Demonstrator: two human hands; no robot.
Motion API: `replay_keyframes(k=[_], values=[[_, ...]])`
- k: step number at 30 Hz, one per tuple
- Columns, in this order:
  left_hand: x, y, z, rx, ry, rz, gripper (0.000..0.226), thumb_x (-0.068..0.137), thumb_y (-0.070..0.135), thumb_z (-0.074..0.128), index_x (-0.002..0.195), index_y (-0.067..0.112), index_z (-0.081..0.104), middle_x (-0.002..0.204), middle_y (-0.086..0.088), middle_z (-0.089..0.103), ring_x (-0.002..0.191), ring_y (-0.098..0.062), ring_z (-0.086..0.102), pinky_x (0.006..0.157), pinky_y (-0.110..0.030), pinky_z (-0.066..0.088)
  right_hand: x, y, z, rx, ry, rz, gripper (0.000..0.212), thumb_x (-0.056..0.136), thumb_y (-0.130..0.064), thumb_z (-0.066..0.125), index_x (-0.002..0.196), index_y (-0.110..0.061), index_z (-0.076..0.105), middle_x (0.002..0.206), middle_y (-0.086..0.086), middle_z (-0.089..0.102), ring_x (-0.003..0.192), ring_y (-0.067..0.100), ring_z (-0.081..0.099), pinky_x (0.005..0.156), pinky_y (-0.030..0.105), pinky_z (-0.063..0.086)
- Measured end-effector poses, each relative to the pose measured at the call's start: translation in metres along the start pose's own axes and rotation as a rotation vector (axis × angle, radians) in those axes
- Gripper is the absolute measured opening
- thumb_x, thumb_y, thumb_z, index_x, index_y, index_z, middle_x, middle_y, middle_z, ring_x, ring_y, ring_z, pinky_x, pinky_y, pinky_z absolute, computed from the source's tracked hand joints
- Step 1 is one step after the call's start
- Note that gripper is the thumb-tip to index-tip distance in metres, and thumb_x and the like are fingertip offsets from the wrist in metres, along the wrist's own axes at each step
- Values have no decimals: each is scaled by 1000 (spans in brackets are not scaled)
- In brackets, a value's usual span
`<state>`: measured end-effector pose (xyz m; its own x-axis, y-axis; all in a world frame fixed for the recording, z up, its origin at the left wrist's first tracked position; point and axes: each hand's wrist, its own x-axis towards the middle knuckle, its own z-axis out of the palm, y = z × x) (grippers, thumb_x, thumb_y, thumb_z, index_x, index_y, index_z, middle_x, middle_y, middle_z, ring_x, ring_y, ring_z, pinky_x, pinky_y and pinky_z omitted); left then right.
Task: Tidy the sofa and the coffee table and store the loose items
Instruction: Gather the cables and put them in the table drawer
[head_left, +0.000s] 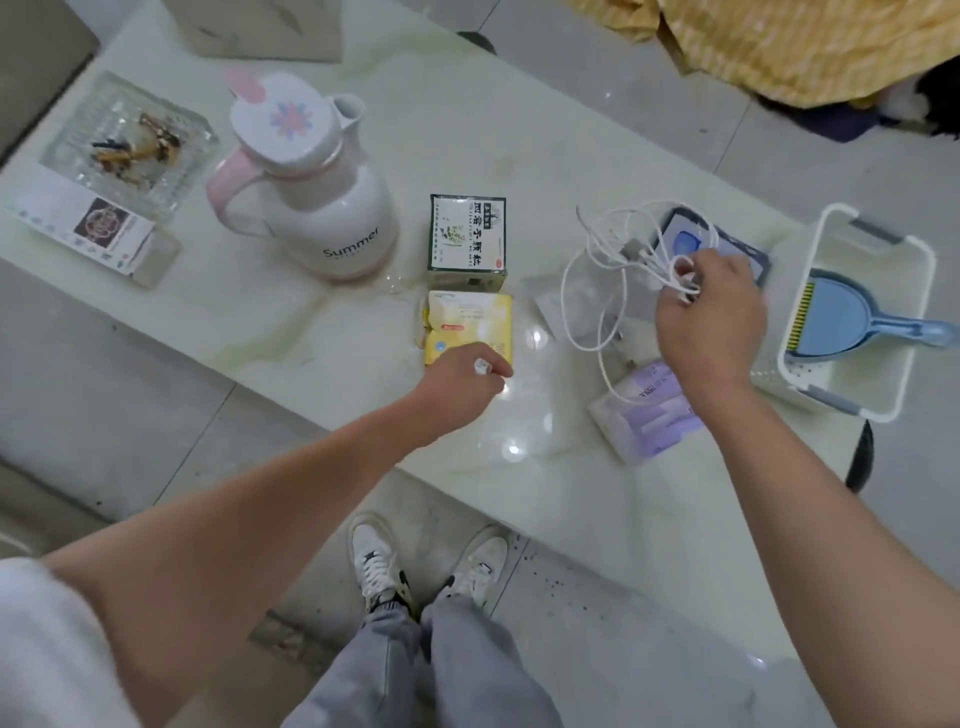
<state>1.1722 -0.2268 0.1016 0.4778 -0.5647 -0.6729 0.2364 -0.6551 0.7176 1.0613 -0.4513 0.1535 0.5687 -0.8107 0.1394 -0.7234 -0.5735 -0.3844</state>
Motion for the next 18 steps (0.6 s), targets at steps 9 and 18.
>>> replay_keyframes(k=[9, 18], values=[[10, 72, 12, -378, 22, 55, 31, 82, 42, 71, 108, 29, 61, 101, -2, 65, 76, -15, 64, 62, -29, 50, -22, -6, -34, 389, -171, 315, 17, 93, -13, 43, 104, -16, 56, 87, 3, 68, 67, 20, 60, 63, 37, 52], [-15, 61, -4, -372, 89, 174, 63, 76, 60, 68, 130, 33, 51, 113, 7, 61, 77, -7, 69, 64, -28, 56, -60, -36, -51, 560, 166, 93, 25, 82, -9, 48, 92, -31, 57, 79, -5, 58, 69, 19, 49, 63, 34, 40]])
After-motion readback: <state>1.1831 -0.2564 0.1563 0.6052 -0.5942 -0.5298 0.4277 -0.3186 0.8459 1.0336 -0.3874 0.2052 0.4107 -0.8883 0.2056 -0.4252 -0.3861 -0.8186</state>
